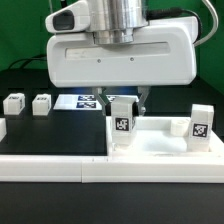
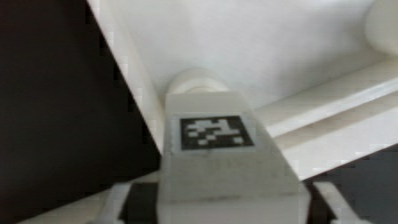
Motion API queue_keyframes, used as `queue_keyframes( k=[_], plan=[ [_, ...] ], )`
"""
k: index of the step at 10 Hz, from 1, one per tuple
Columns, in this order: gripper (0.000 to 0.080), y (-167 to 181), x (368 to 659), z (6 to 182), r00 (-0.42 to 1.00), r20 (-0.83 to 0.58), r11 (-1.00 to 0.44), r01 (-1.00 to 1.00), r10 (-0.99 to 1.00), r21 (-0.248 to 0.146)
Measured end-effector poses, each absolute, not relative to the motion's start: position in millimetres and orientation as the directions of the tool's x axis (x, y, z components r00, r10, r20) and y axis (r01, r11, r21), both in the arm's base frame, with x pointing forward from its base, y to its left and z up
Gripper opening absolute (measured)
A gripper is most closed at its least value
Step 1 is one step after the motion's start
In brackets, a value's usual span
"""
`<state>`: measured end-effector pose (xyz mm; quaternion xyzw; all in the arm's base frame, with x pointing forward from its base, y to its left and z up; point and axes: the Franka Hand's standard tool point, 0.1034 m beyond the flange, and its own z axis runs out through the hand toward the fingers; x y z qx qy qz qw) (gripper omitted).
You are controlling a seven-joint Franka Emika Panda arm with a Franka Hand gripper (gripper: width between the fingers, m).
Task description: Assemble square table
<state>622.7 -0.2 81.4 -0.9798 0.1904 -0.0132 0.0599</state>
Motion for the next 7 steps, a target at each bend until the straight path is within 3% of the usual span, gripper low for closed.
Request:
queue_keyframes(
  k=[2, 4, 7],
  plan=[
    [0.0297, -1.4, 622.3, 80.5, 0.841, -0.019, -0.834, -0.538, -0.54, -0.121],
    [0.0297, -2.8, 621.7, 79.1, 0.634, -0.037, -0.627, -0.77, -0.772, -0.113],
    [0.0296, -2.7, 619.8, 77.8, 0.275, -0.119, -0.264, -0.959, -0.954, -0.098]
  ],
)
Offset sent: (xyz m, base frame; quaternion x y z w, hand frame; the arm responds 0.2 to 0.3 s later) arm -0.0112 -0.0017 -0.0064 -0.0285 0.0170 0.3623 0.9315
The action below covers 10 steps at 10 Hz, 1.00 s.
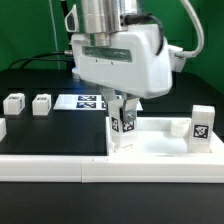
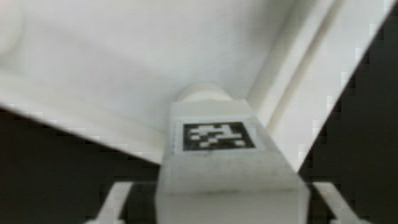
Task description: Assemble square table
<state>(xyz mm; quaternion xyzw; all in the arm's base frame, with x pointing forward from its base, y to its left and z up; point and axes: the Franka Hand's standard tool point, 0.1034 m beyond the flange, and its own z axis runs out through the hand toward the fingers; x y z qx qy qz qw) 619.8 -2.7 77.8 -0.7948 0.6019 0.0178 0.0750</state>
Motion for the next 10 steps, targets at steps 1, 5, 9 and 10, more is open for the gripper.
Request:
queue_keyframes(
  k=[1, 5, 9, 10],
  plan=[
    [0.0296, 0, 619, 76.9, 0.063, -0.185, -0.05, -0.996, -0.981, -0.077],
    [0.0529, 0, 620, 76.8, 0.097, -0.191, -0.078, -0.992, -0.977, -0.101],
    [0.0644, 13, 615, 69.6, 0.523, -0.079, -0.502, -0.843, -0.848, -0.193],
    [0.0644, 13, 614, 69.3, 0.592, -0.062, -0.571, -0.797, -0.804, -0.198]
  ],
)
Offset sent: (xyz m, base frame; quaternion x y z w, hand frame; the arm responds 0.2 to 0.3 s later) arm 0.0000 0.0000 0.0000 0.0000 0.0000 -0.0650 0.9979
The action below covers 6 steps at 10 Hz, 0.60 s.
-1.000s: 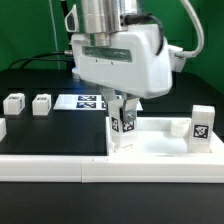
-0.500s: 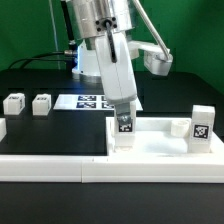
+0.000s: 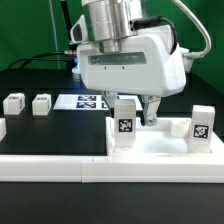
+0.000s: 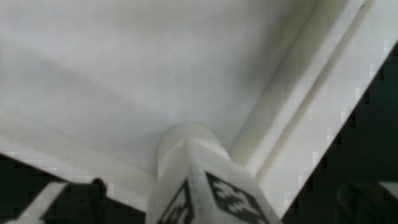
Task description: Assemble square table
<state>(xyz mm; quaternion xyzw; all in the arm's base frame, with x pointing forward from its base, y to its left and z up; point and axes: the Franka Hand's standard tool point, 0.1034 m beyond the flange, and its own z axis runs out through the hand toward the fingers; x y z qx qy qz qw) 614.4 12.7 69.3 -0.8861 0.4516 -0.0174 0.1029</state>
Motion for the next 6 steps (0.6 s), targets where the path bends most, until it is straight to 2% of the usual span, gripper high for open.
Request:
queue_keyframes(
  k=[2, 3, 5, 6],
  plan=[
    [0.0649, 11.5, 614.5, 69.3, 0.7, -0.032, -0.682, -0.703, -0.713, -0.201],
    [0.0649, 7.3, 617.4, 72.2, 0.849, 0.016, -0.835, -0.516, -0.528, -0.19],
    [0.0649, 4.2, 616.8, 70.1, 0.956, 0.059, -0.945, -0.274, -0.288, -0.179],
    [0.0649, 3.9, 616.1, 69.0, 0.97, 0.069, -0.961, -0.216, -0.231, -0.174]
  ],
)
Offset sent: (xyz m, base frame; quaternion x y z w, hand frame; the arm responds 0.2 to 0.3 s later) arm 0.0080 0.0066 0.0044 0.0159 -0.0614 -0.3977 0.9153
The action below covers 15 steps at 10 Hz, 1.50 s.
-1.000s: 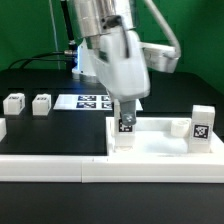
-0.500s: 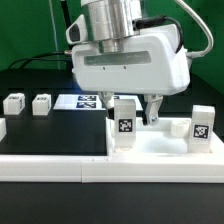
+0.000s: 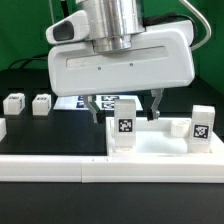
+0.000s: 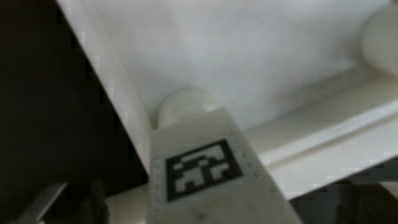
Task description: Assemble square table
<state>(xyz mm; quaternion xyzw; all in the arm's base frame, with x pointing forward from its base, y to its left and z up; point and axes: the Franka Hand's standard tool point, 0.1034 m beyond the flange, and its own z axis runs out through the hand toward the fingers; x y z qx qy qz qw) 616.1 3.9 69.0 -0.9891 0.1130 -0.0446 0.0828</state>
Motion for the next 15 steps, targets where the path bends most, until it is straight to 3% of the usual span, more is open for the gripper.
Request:
queue_keyframes(
  k=[1, 2, 3, 4, 6, 8, 11, 13, 15],
  plan=[
    [0.063, 3.6, 616.3, 69.2, 0.968, 0.068, -0.958, -0.227, -0.242, -0.175],
    [0.0505, 3.6, 616.3, 69.2, 0.959, 0.062, -0.948, -0.263, -0.277, -0.178],
    [0.0505, 3.6, 616.3, 69.2, 0.957, 0.061, -0.947, -0.268, -0.282, -0.178],
    [0.0296, 2.9, 616.3, 69.1, 0.938, 0.05, -0.926, -0.33, -0.344, -0.182],
    [0.0288, 2.4, 616.4, 69.1, 0.862, 0.017, -0.848, -0.495, -0.507, -0.187],
    [0.0288, 1.7, 617.4, 68.2, 0.644, -0.044, -0.628, -0.757, -0.764, -0.181],
    [0.0288, 4.0, 617.6, 68.0, 0.216, -0.157, -0.201, -0.974, -0.964, -0.104],
    [0.0288, 5.7, 617.8, 66.1, -0.036, -0.196, 0.048, -0.997, -0.98, -0.061],
    [0.0288, 5.7, 617.6, 66.0, -0.005, -0.193, 0.018, -0.998, -0.981, -0.067]
  ],
)
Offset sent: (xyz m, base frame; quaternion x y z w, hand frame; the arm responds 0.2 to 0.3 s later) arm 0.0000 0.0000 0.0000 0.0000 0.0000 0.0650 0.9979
